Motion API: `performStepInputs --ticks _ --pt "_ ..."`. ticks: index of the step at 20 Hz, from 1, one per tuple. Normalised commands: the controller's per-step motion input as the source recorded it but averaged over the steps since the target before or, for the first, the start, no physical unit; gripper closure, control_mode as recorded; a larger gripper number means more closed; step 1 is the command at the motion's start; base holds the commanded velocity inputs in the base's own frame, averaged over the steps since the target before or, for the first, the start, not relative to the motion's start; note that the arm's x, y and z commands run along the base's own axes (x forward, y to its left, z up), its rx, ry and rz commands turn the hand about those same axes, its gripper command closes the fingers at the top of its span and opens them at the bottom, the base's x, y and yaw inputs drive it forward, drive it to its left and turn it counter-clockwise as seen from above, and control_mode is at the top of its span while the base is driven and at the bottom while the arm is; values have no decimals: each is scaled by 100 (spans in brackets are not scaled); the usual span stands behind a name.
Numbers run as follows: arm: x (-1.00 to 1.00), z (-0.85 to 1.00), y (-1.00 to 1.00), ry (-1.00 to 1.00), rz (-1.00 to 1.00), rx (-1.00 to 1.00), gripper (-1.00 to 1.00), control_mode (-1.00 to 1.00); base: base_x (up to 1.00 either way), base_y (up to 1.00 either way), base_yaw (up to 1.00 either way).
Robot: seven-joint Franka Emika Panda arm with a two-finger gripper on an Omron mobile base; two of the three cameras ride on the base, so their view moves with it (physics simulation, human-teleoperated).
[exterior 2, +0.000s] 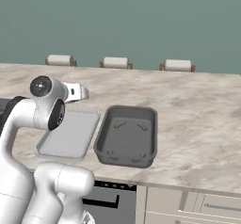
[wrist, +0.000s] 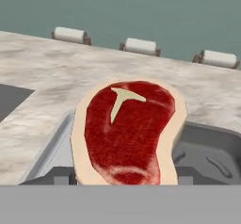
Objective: Place one lemon and one steak in each tupperware on the nearby counter, to pack two identical lunches.
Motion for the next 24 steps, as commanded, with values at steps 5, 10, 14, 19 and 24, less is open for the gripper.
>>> performStepInputs --ticks 5,10,14,19,24 --pt "-9 -63 44 6 0 0 100 -100 0 0 0" --pt "0 -54 29 13 2 0 100 -100 0 0 0" --pt "0 -54 29 14 3 0 100 -100 0 0 0" --pt "0 -51 28 15 2 0 100 -100 0 0 0" --pt "0 -51 19 9 0 0 100 -100 0 0 0"
